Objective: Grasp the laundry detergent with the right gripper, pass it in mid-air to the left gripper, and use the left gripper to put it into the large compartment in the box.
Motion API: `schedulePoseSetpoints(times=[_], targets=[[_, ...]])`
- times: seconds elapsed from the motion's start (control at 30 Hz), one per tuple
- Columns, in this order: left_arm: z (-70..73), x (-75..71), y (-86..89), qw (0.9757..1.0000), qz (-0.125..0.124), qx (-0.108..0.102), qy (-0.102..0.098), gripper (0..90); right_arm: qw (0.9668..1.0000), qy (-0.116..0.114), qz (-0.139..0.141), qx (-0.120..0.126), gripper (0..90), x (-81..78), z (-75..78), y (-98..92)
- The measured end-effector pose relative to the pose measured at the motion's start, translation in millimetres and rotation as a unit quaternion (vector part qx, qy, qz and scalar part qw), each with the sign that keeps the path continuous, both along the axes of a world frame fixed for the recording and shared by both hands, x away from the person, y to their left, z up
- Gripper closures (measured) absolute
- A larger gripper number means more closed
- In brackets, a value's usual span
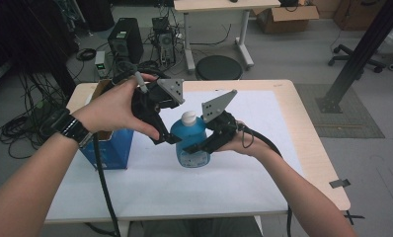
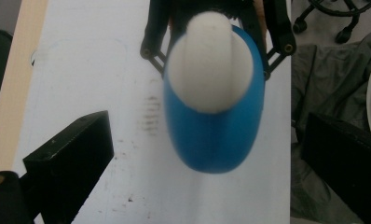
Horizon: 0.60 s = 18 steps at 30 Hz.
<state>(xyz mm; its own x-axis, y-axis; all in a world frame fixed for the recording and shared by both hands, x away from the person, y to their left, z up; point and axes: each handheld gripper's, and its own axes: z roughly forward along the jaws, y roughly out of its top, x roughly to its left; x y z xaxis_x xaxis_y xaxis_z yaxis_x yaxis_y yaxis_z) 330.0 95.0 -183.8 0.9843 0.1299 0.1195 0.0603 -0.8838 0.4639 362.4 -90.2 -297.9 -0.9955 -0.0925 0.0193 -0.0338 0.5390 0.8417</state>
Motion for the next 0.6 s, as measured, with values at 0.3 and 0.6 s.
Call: schedulePoseSetpoints(times=[0.3, 0.6], targets=[[-14.2, -0.4, -15.2, 0.9994, -0.005, 0.032, 0.008, 3.3, 0.9999, -0.005, 0.011, -0.01, 43.0, -5.2, -1.5, 7.6], [-21.4, -0.6, -23.7, 0.9991, -0.007, 0.039, 0.014, 3.9, 0.9998, -0.007, 0.011, -0.015, 43.1, -7.1, -1.1, 7.3]])
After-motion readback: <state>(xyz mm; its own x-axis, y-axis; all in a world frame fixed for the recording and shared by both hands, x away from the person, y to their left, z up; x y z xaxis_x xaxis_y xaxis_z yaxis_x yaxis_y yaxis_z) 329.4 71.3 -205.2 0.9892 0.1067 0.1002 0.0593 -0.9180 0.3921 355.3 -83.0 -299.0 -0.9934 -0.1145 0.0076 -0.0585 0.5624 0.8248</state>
